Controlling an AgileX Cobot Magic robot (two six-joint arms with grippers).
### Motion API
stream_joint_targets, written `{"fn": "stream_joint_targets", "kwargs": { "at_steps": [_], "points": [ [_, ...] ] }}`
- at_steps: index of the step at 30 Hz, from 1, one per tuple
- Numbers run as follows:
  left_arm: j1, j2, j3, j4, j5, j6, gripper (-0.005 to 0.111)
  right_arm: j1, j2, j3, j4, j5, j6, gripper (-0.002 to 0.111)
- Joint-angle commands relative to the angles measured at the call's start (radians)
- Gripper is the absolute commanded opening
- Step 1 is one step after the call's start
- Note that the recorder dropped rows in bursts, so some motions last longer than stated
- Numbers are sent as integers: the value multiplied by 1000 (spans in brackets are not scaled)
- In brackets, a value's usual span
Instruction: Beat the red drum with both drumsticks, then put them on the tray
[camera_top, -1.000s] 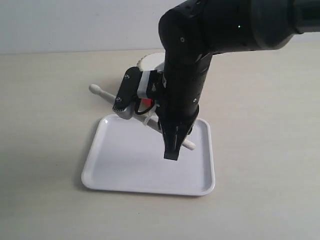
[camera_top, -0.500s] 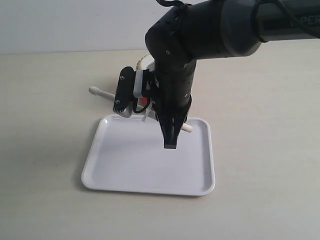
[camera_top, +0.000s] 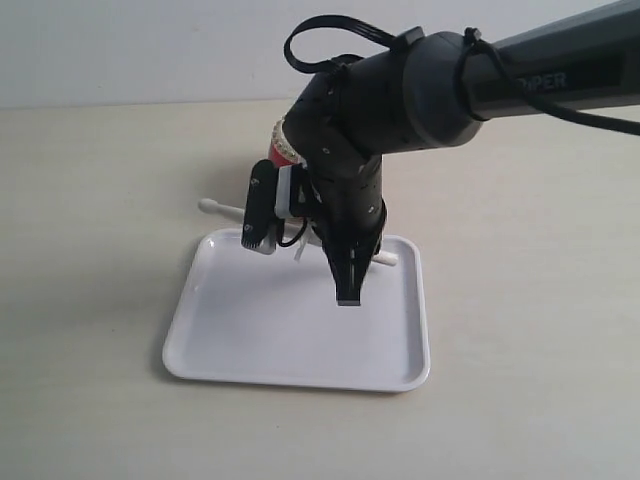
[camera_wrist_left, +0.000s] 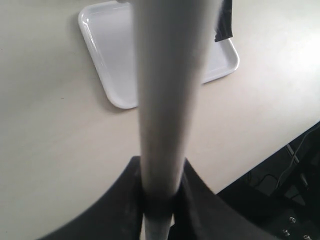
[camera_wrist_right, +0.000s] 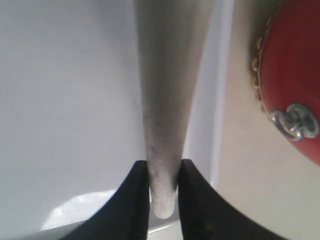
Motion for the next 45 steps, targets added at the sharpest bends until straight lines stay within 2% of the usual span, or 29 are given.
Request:
{"fn": "stream_joint_targets", "kwargs": {
  "at_steps": [1,18,38,42,45],
  "points": [
    [3,-7,6,-9,-6,8,0,0,25,-7,-14,-8,8,0],
    [3,-7,6,-23,-6,6,0,0,44,-7,70,-99,4,0],
    [3,-7,6,-39,-6,4,0,0,77,-5,-14,-11,78,0],
    [3,-7,6,-39,-6,4,0,0,77,-5,-19,-7,112,9],
    [3,-7,6,-39,-6,4,0,0,77,-5,-21,-7,138,24]
  ]
}}
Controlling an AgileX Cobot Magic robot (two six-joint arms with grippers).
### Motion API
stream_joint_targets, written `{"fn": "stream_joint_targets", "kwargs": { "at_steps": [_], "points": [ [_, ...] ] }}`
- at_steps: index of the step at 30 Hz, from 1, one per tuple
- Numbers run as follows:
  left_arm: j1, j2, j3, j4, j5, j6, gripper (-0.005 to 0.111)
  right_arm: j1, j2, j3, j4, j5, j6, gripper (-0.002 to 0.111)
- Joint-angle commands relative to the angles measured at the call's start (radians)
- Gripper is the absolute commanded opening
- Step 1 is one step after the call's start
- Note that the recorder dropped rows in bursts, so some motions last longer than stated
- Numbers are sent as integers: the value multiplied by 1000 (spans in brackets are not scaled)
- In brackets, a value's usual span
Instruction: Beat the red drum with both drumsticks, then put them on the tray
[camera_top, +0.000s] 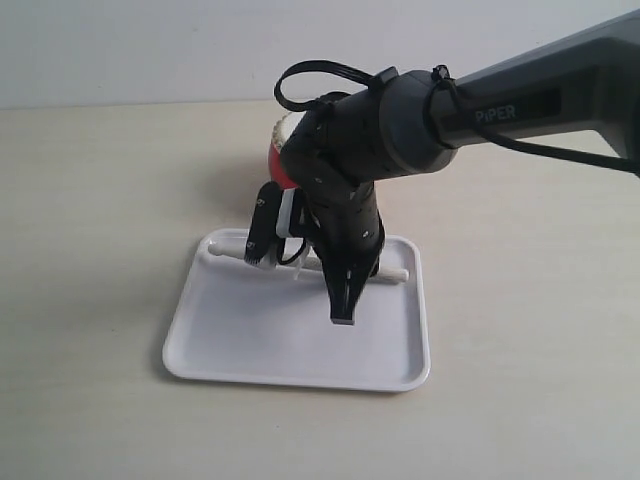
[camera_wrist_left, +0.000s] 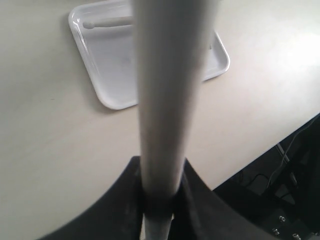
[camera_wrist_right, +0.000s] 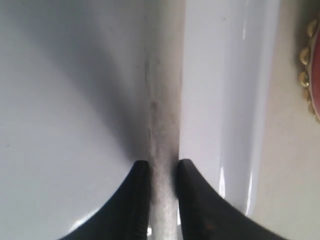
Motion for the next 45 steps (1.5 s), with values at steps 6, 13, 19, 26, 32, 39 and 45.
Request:
{"fn": "stream_joint_targets", "kwargs": {
  "at_steps": [6,13,19,26,32,39,45],
  "points": [
    [3,-7,6,-8,-6,-46,0,0,-29,-3,-13,3,63,46],
    [3,40,53,-8,-6,-34,0,0,-150,-3,112,14,201,49],
    [3,135,159,10,-98,-3,0,0,-252,-3,503,58,152,49],
    [161,218,166,0,-165,96,0,0,-298,-1,906,110,-47,49],
    [428,258,210,-421,-143,413,0,0,-299,-1,1224,143,-202,48],
    [523,347,374,-741,-108,639,0,0,-299,-1,1415,201,-351,49],
    [523,360,393,-908,-181,635,0,0,-297,-1,1403,204,-295,49]
  ]
}}
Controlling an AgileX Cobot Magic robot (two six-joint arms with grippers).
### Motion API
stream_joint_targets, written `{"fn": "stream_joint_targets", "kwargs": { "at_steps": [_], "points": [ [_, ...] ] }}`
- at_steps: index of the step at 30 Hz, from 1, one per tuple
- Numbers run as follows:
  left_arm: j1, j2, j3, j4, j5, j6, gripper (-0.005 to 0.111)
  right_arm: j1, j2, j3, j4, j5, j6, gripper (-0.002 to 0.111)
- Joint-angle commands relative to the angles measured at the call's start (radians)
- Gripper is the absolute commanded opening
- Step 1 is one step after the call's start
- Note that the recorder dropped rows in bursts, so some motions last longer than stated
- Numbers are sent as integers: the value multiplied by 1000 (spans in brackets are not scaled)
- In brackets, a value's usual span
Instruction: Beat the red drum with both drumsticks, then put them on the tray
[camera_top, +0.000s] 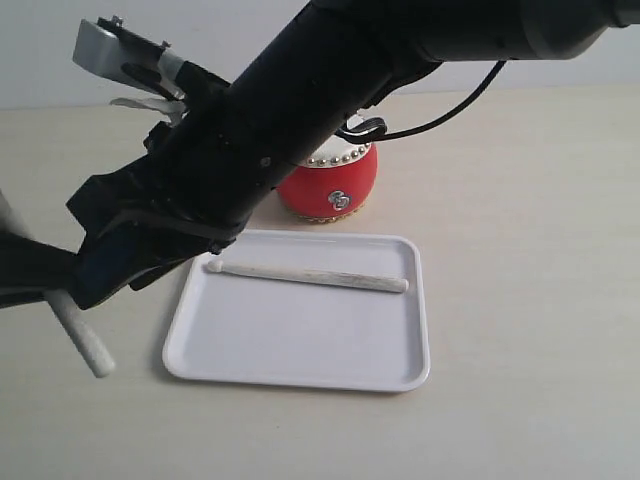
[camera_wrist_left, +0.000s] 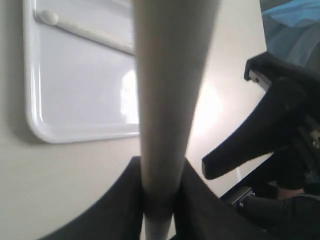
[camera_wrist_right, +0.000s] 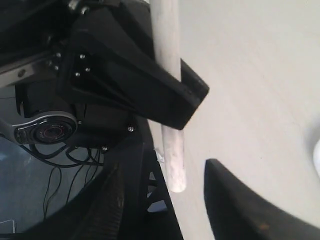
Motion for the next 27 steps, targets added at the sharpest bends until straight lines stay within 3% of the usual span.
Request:
{"fn": "stream_joint_targets", "kwargs": {
  "at_steps": [1,10,21,27],
  "points": [
    [3,0,4,-122,-22,-16,0,8,-5,-1,-1,7,29,49],
    [3,0,4,-175,31,-20,0,103,-5,-1,-86,-155,29,49],
    [3,0,4,-175,46,-20,0,115,25,-1,-86,-165,66,48],
    [3,0,4,-166,44,-20,0,115,47,-1,-91,-153,107,35]
  ]
}}
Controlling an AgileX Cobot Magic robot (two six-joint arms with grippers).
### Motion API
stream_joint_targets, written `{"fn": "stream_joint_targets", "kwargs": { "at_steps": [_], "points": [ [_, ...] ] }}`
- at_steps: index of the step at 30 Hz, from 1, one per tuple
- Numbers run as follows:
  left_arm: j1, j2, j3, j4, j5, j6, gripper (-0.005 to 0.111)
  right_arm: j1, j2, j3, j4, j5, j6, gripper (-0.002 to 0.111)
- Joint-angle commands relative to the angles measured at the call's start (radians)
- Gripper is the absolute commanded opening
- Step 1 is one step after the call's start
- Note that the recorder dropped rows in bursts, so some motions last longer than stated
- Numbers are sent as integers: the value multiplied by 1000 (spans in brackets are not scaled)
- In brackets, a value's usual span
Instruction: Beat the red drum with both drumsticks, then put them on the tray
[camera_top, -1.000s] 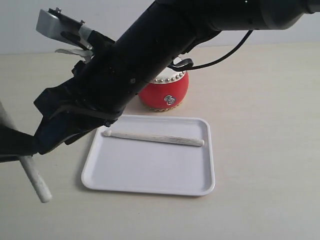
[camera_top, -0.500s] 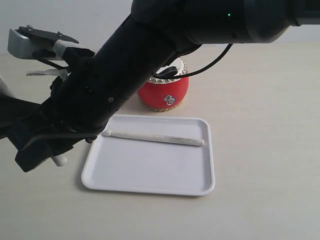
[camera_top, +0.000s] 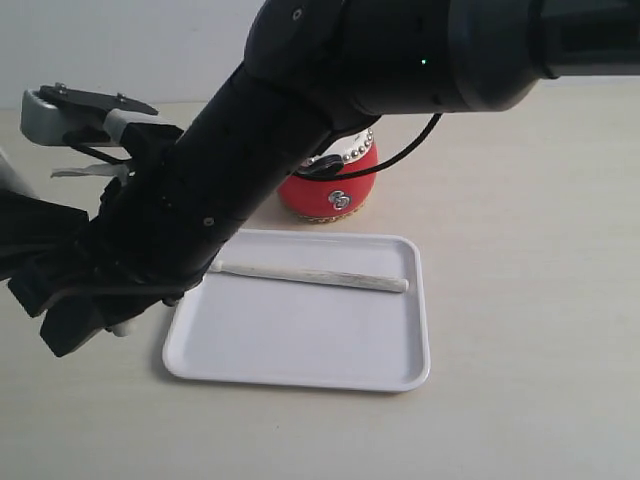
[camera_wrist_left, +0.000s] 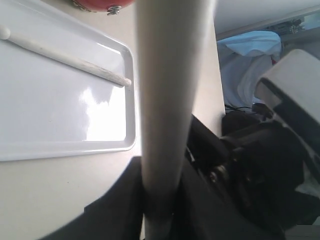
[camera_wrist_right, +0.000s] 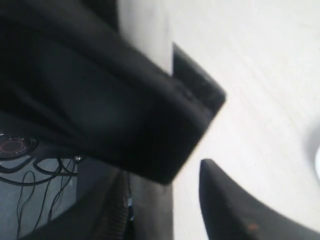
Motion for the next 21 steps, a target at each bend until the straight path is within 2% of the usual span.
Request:
{"fn": "stream_joint_targets", "kwargs": {
  "at_steps": [1,6,10,12,17,19,21],
  "points": [
    [1,0,4,-5,6,-2,0,3,5,-1,-5,5,17,31],
    [1,0,4,6,5,-2,0,3,5,-1,-2,11,17,2],
    [1,0,4,14,4,-2,3,3,5,-1,0,11,17,0],
    [1,0,4,14,4,-2,14,3,5,-1,0,11,17,0],
    [1,0,4,14,3,-2,59,3,5,-1,6,14,17,0],
    [1,0,4,16,-5,-2,70,3,5,-1,14,14,17,0],
    [1,0,4,21,-14,1,72,3,5,-1,17,14,19,0]
  ]
}}
